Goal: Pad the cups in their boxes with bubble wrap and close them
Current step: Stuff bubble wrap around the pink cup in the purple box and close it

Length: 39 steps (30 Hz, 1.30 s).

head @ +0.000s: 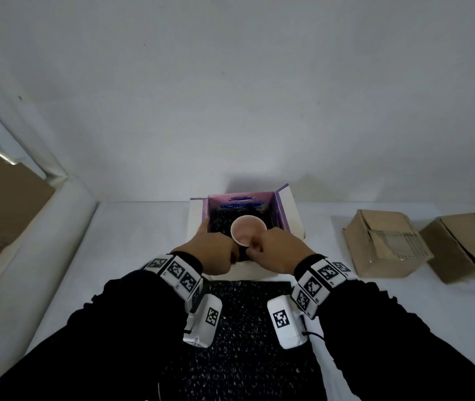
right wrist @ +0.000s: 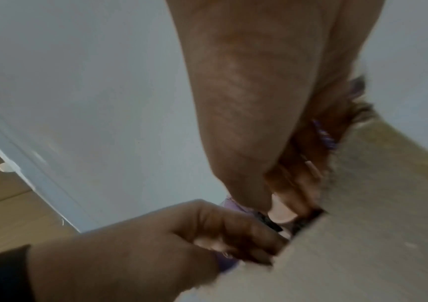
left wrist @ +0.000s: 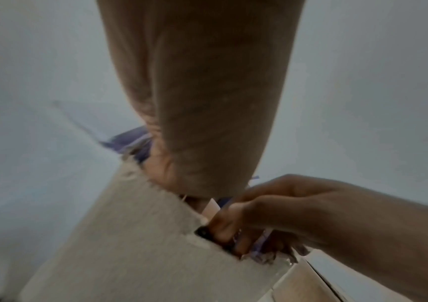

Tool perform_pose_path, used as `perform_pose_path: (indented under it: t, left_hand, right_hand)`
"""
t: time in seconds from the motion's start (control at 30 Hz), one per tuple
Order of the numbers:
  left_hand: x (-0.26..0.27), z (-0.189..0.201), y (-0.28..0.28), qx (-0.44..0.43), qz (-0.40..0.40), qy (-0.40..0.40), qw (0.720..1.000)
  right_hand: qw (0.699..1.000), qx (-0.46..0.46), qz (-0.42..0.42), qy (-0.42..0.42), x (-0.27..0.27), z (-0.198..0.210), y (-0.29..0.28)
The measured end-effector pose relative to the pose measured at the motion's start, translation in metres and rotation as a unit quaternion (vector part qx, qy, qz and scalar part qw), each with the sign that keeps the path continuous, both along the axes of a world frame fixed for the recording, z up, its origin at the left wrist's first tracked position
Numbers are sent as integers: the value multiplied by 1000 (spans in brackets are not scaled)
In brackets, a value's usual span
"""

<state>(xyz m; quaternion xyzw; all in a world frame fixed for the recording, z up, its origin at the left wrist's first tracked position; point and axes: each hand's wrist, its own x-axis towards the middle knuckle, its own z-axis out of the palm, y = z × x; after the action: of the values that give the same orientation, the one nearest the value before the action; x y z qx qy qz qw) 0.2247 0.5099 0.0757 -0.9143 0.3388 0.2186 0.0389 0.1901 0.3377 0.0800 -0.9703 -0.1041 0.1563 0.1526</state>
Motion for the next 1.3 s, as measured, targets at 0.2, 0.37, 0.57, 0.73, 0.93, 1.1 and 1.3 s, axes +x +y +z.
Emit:
perform_pose_path:
  t: [0.2,0.37,0.57,0.73,0.93,1.1,1.3]
  left_hand:
    - [-35,-31,49,-374,191,-218,881]
    - [-78,-64,71,-401,328,-256,816]
    - [-148,-100,63,-157,481,-35,862]
    - [-184,-114,53,-92,440,37,893]
    - [-193,-100,51,-274,388,91,875]
    - [-187,-70,41,-306,341,79,885]
    - [-178,-24,24,-391,351,-25,851]
  right_hand:
    - [954,54,98,-278,-48,-17,-27]
    - [956,91,85,-266,-80,-44,-32]
    - [998,-48,33,-15,-117,-96,-35]
    - [991,-125,-18,34,-148,-117,-38]
    - [998,19,-59,7,-152,-101,-36]
    - [971,216,-101,14,-136,-55,-35]
    - [940,316,-125,-33,-118,12,-41]
